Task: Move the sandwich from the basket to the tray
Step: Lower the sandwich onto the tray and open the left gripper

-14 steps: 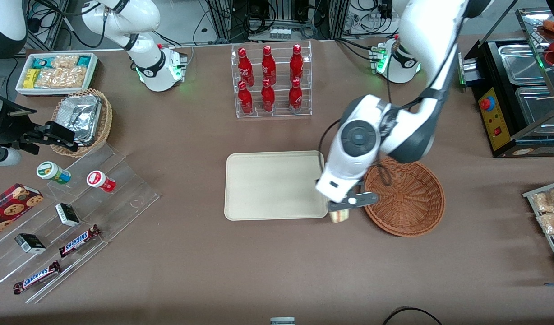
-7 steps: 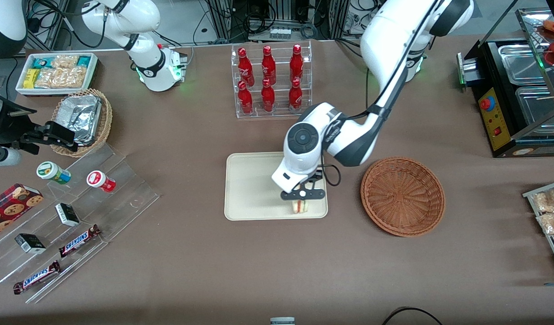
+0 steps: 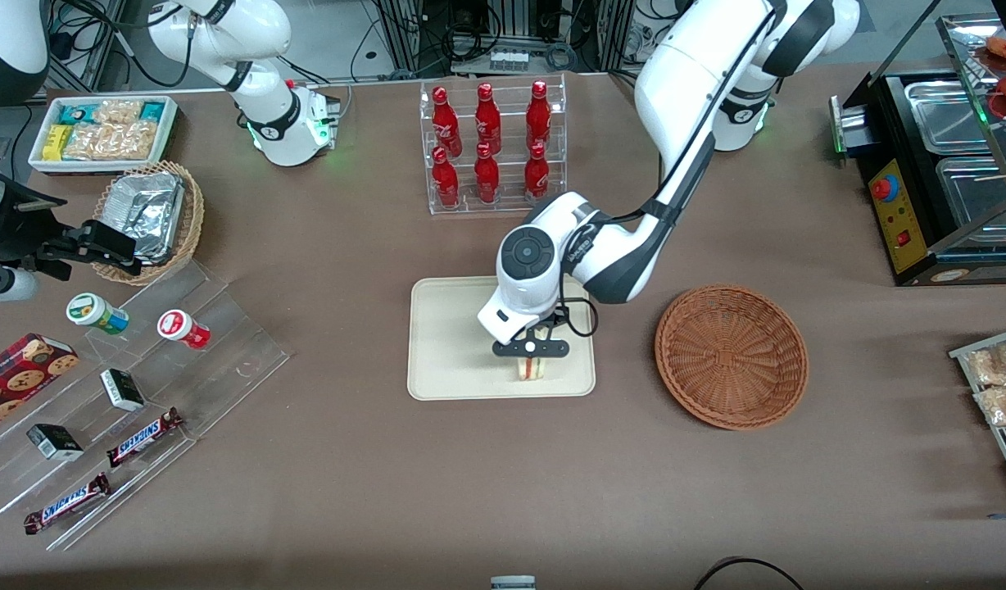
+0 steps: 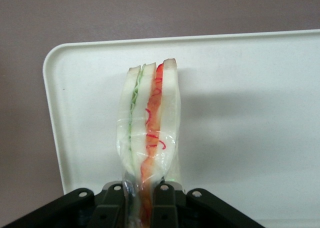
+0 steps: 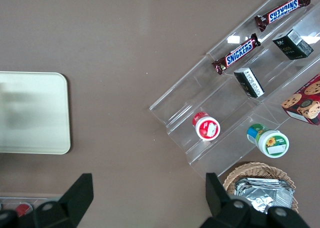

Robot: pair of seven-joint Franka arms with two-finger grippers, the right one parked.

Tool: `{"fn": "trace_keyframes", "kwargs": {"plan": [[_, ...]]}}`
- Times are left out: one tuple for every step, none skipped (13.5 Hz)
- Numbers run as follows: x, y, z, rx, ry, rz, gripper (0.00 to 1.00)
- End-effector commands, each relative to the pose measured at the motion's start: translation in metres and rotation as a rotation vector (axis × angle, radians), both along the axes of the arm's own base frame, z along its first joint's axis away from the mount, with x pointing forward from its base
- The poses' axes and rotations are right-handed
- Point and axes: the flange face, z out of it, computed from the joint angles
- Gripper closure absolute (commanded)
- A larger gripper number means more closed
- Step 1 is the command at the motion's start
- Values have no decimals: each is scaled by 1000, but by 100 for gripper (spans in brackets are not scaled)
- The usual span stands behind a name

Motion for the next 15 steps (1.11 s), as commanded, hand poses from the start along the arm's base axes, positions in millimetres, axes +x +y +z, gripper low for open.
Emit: {"fn": "trace_keyframes", "kwargs": {"plan": [[3,-10,-9,1,-24,-19,100],[-3,-16,-13,2,-23,-32,100],[-3,-16,-17,4,-21,-33,100],[-3,-15,-19,6,-18,-31,95],[-2,-15,-20,6,-20,-30,90],[-3,-16,-20,3,-19,-29,81],[-4,-16,-22,5,-18,-31,44],[-4,-16,-24,7,-17,-29,1],[-3,-16,-20,1,-19,-14,0],[-2,-16,-18,0,-22,17,0],[0,-15,-10,-6,-31,23,0],[3,-12,2,-9,-38,32,0],[5,-11,22,-24,-53,36,0],[6,-9,42,-30,-62,41,0],[6,-2,68,-23,-64,50,0]]}}
